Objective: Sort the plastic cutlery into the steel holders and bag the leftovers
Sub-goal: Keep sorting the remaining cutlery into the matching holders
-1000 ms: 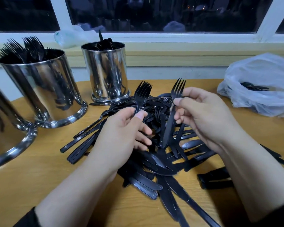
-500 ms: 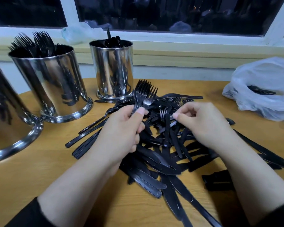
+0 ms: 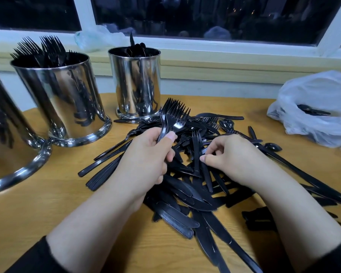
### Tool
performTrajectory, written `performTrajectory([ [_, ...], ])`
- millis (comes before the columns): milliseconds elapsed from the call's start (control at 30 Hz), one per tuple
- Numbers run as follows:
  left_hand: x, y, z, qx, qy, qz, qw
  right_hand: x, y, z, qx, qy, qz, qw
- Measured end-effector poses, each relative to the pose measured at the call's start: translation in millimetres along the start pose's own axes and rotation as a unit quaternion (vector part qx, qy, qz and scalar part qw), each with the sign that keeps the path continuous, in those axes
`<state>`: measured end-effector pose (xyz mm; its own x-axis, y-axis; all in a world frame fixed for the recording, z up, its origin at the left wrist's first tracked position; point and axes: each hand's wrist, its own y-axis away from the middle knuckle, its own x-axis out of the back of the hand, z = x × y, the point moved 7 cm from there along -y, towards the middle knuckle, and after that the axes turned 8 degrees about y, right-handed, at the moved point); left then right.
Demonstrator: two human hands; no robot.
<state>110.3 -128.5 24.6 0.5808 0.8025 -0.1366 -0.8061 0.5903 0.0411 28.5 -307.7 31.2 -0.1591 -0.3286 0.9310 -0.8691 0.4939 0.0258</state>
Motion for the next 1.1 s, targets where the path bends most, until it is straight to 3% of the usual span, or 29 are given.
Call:
performTrajectory([
  [533,17.7,-4.7,4.3,-0.020,0.058,0.069,0.996,3.4,1.8,-0.2,-0.029,-0.015,0.037,0.999],
  [667,18.0,-5.5,3.4,-0.020,0.067,0.069,0.995,17.9,4.0,5.7,-0.045,-0.093,0.093,0.990],
  [767,15.3,-4.9,2.5,-0.015,0.056,0.055,0.997,31.0,10.0,0.1,-0.018,-0.221,0.145,0.964],
  [933,5.8,-2.4,1.2,-0.003,0.040,0.019,0.999,17.6,12.7,-23.5,0.045,-0.389,0.073,0.917],
  [1100,1.7,0.0,2.3,-0.003,0.049,0.012,0.999,7.3,15.3,-40.9,0.092,-0.361,0.036,0.927],
])
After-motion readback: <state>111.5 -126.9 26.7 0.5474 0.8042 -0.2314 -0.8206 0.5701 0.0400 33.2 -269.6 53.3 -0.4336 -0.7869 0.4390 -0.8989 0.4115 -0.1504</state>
